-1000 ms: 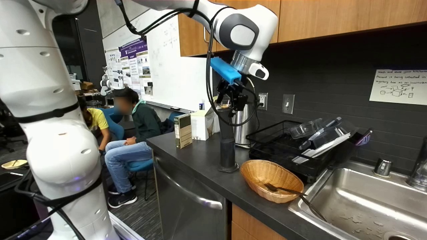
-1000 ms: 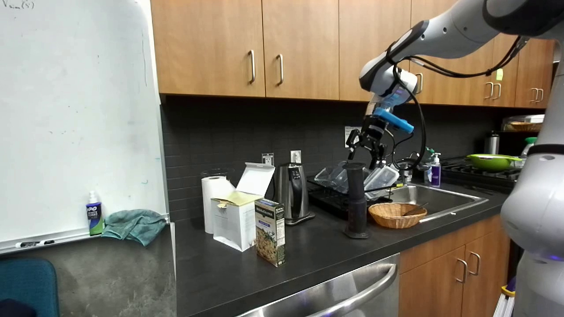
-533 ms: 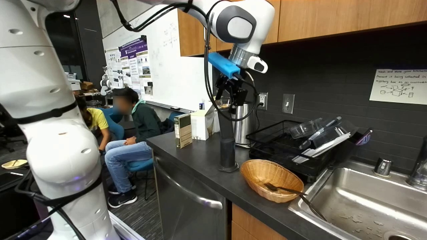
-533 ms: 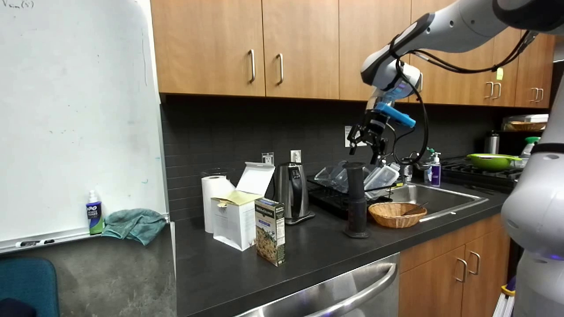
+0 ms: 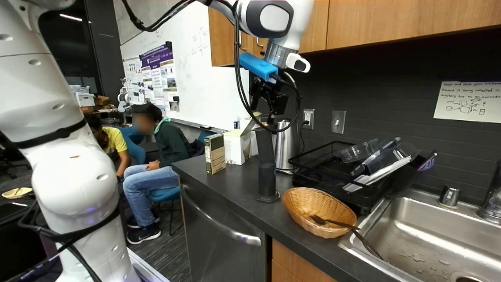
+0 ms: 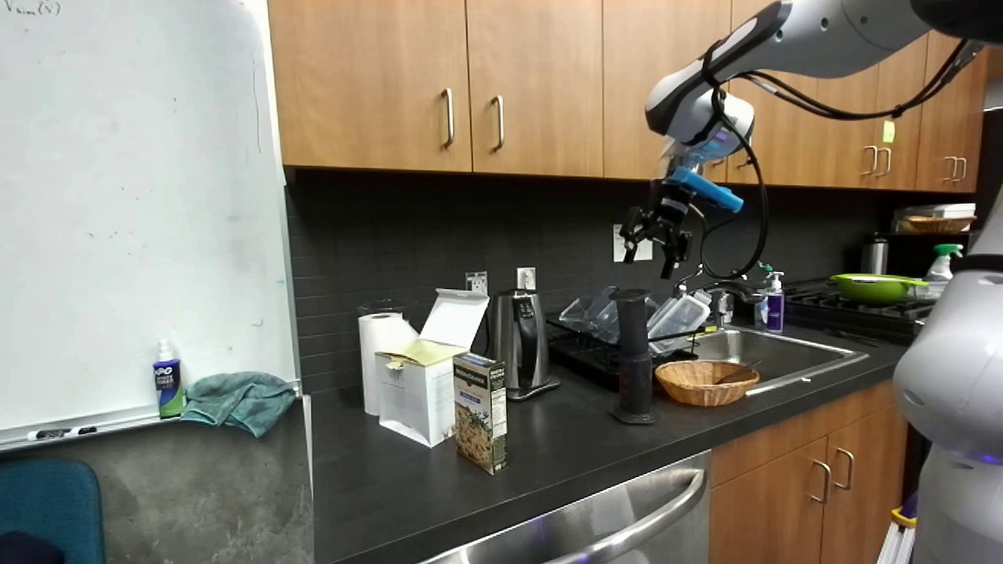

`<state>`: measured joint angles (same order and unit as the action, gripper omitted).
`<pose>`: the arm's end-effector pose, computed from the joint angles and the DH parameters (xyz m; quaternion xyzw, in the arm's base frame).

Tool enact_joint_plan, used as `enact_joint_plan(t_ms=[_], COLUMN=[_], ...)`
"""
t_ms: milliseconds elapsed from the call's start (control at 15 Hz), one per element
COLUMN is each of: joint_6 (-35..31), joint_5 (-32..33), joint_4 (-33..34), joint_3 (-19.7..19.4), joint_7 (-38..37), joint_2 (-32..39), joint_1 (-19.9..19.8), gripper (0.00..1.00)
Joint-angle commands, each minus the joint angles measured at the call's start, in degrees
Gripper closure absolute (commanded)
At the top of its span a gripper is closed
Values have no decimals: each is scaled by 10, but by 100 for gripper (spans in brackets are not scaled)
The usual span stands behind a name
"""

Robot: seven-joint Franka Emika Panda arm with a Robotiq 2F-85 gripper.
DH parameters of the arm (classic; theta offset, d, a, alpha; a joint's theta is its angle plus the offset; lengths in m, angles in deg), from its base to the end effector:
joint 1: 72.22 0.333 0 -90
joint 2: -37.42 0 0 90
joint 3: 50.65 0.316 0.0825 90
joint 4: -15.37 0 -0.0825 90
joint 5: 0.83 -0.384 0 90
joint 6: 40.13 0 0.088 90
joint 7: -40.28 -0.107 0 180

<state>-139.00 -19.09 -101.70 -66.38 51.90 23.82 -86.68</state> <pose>0.4250 -0.2249 0.5384 -0.9639 0.1843 -0.0241 0.1907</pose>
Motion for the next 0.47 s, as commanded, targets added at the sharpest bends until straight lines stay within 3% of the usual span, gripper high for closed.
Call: enact_joint_plan(t_ms=[0,333,400], joint_6=[0,0,1], joint_5=[20,36,25], joint_4=[-13,-17,-2], joint_3=[7,17,6], joint_7=[-18,-27,-12], joint_2=[-37,-68,-42], joint_1=[9,16,17], gripper=[0,0,0])
